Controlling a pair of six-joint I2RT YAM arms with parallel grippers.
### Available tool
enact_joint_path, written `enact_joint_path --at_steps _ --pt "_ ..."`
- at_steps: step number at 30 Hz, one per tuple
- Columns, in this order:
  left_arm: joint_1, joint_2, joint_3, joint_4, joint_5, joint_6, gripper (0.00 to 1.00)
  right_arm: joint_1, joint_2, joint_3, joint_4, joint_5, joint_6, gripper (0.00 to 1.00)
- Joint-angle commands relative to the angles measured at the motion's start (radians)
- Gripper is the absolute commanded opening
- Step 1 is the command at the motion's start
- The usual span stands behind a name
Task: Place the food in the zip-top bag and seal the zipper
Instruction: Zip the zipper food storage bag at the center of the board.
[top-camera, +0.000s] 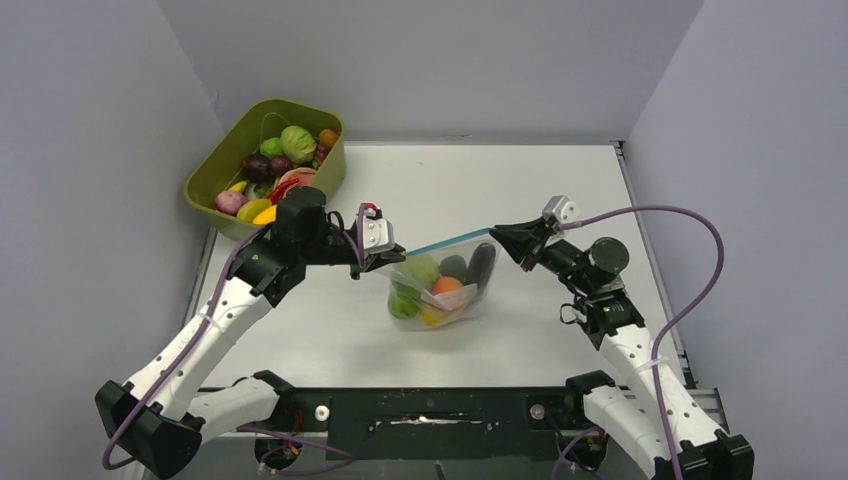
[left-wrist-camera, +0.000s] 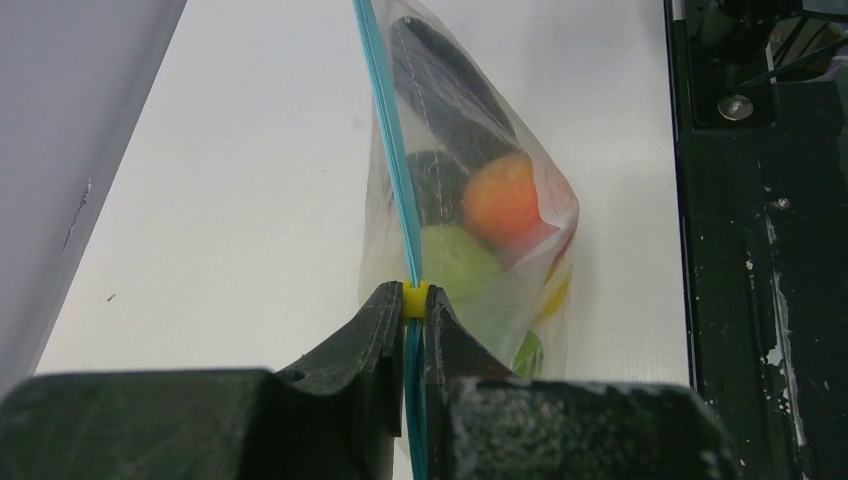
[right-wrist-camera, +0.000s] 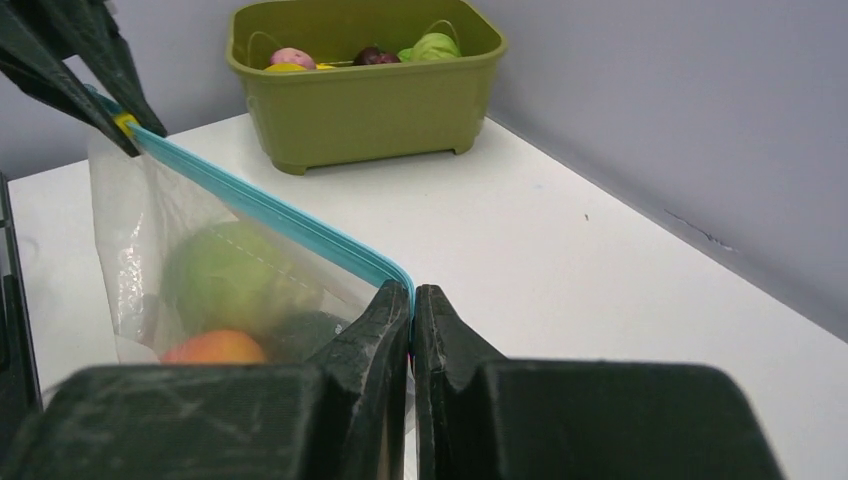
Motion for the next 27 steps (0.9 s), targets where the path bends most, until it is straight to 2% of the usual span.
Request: enact_joint_path --at_steps 1,4,11,16,23,27 --pt "0.014 -0.078 -0.007 0.005 0.028 -0.037 0.0 -0.123 -0.053 -0.022 -0.004 0.197 0.015 0.0" --pt "0.013 -0.086 -0.018 0.039 0.06 -0.064 0.0 -0.163 -0.079 -0.034 -0.014 0.22 0.038 0.0" --pt "0.012 -0.108 -0.052 0.079 0.074 -0.107 0.0 -0.202 -0.178 -0.054 -0.124 0.417 0.041 0.0" --pt "0.011 -0.137 -0.111 0.117 0.076 -0.159 0.0 -0.212 -0.253 -0.071 -0.205 0.498 0.048 0.0" --pt "0.011 -0.191 -0.234 0.316 0.093 -0.306 0.0 -0.212 -0.369 -0.057 -0.305 0.336 0.039 0.0" --pt "0.009 -0.196 -0.276 0.376 0.119 -0.371 0.0 -0.213 -0.445 -0.037 -0.386 0.261 0.066 0.0"
